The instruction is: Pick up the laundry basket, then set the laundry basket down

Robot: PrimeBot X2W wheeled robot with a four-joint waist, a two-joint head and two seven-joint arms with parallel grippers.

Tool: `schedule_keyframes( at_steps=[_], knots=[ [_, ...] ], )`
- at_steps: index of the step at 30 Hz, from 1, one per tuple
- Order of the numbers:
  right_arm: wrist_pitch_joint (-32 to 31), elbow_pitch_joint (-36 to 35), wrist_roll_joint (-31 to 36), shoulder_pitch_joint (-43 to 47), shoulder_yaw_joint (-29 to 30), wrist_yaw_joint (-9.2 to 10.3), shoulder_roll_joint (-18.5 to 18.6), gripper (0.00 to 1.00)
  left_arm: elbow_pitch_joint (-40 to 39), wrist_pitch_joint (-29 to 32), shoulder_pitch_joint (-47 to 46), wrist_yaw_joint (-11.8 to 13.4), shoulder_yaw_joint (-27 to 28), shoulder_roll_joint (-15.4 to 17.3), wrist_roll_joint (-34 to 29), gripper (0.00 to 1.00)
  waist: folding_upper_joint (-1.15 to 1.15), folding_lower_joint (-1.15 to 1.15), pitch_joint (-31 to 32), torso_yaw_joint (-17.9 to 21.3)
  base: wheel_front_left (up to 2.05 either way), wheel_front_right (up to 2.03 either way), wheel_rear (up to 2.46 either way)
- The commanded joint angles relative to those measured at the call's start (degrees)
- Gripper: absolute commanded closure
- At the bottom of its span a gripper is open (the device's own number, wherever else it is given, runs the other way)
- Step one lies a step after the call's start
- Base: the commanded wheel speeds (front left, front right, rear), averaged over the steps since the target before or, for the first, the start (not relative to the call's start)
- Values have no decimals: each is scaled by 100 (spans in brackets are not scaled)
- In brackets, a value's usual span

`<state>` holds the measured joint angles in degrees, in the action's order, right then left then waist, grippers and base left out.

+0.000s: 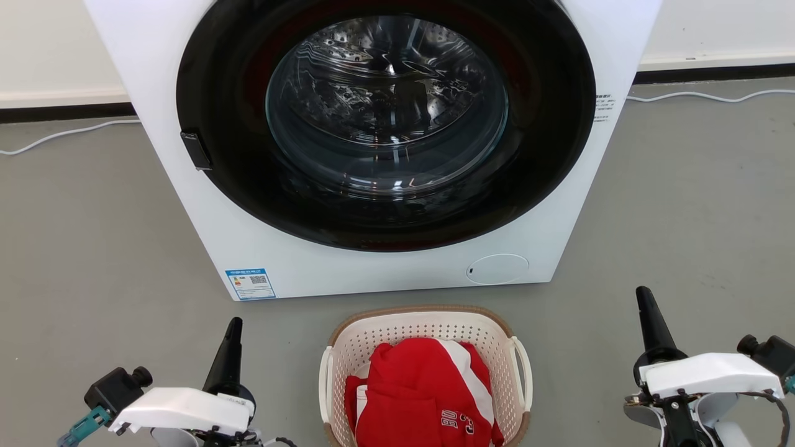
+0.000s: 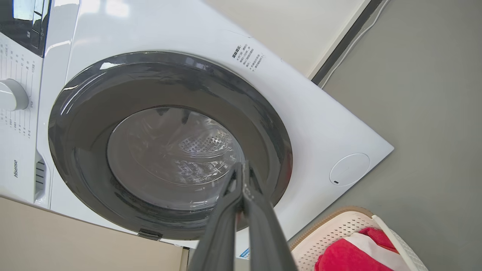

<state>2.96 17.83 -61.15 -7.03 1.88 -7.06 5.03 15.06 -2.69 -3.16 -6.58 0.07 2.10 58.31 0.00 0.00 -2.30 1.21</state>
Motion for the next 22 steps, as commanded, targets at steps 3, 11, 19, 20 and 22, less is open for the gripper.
schedule_keyframes(
  at_steps=[3, 11, 19, 20, 22],
  knots=[
    [-96, -176, -299, -20, 1, -27, 24, 100, -123, 83, -242, -35, 169, 58, 320, 100, 0, 0, 14, -8, 0, 0, 0],
    [-228, -210, -759, -2, 69, -29, -9, 100, -120, 218, -252, -45, 246, 62, 818, 100, 0, 0, 46, -27, 0, 0, 0],
    [-345, -239, -1164, 13, 129, -32, -39, 100, -116, 337, -261, -52, 313, 65, 1255, 100, 0, 0, 75, -43, 0, 0, 0],
    [-361, -243, -1222, 16, 138, -32, -43, 100, -116, 354, -262, -54, 323, 66, 1318, 100, 0, 0, 79, -45, 0, 0, 0],
    [-395, -252, -1337, 20, 155, -33, -52, 100, -115, 388, -265, -56, 342, 67, 1442, 100, 0, 0, 87, -49, 0, 0, 0]
  ],
)
